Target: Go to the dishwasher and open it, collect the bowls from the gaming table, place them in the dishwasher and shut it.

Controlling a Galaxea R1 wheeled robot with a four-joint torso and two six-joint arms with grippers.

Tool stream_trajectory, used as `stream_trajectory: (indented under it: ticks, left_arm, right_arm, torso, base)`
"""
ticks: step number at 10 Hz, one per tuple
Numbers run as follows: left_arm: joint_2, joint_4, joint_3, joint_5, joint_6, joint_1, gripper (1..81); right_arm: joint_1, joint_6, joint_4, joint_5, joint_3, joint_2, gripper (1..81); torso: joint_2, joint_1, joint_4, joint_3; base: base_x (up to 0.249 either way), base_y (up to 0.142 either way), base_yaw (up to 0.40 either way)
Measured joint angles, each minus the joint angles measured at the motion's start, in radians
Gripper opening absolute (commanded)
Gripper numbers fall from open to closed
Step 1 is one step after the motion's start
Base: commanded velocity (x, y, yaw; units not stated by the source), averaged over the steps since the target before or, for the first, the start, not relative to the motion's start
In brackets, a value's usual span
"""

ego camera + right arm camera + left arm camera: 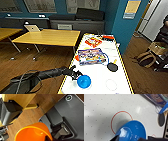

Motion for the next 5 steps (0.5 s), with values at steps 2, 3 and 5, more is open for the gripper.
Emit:
stream_trajectory:
  ticks: [2,3,5]
  left_arm:
    - [0.022,0.002,-0.018,0.001,0.000,0.029,81.1]
    - [0.026,0.003,-0.026,0.000,0.000,0.033,81.1]
    - [0.028,0.003,-0.039,-0.006,0.001,0.038,81.1]
  right_arm:
    - [0.000,0.000,0.000,0.001,0.000,0.000,1.0]
    - [0.000,0.000,0.000,0.001,0.000,0.000,1.0]
    - [0.000,0.000,0.000,0.002,0.000,0.001,1.0]
  torso:
    - [0.000,0.000,0.000,0.000]
    - [0.000,0.000,0.000,0.000]
    - [0.000,0.000,0.000,0.000]
  base:
    - [0.000,0.000,0.000]
    - [0.000,0.000,0.000]
    - [0.000,0.000,0.000]
